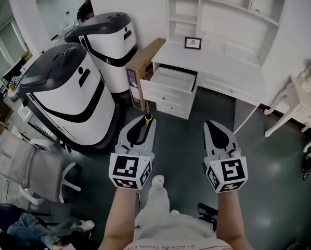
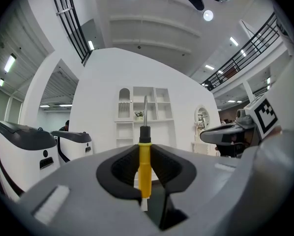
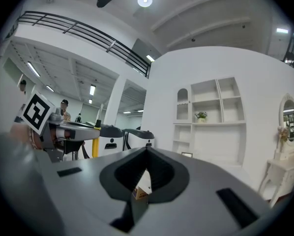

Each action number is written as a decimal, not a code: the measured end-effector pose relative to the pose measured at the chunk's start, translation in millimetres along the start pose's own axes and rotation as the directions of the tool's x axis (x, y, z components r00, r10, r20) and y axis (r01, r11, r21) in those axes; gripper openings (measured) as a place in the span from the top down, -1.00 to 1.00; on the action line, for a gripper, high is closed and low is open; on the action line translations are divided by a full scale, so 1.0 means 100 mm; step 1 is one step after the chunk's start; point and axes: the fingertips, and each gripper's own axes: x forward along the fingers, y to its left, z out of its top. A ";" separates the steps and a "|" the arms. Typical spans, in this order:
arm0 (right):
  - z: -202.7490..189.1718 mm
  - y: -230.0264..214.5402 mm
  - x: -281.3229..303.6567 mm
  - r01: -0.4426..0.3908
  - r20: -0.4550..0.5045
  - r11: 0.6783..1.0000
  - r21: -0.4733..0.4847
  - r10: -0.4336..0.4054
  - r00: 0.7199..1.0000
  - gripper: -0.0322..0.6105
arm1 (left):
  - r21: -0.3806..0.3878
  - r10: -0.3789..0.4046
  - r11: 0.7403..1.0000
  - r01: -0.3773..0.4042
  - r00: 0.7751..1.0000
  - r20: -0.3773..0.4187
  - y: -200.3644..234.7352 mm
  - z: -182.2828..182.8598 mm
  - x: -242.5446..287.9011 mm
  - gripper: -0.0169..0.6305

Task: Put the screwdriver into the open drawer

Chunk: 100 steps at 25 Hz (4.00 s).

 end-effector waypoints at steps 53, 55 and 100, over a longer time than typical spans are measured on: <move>-0.90 -1.87 3.58 0.179 -0.172 0.984 0.017 -0.173 0.970 0.88 | -0.059 -0.131 0.990 0.127 0.988 -0.081 2.02 -0.72 3.87 0.72; -0.94 -2.05 3.73 0.176 -0.180 0.984 0.024 -0.169 0.969 0.88 | -0.071 -0.127 0.990 0.121 0.988 -0.086 2.03 -0.72 4.10 0.72; -2.74 -2.86 4.60 0.232 -0.559 0.957 0.175 -0.097 0.823 0.88 | -0.233 -0.316 0.948 0.218 0.738 -0.597 1.86 -2.78 5.62 0.72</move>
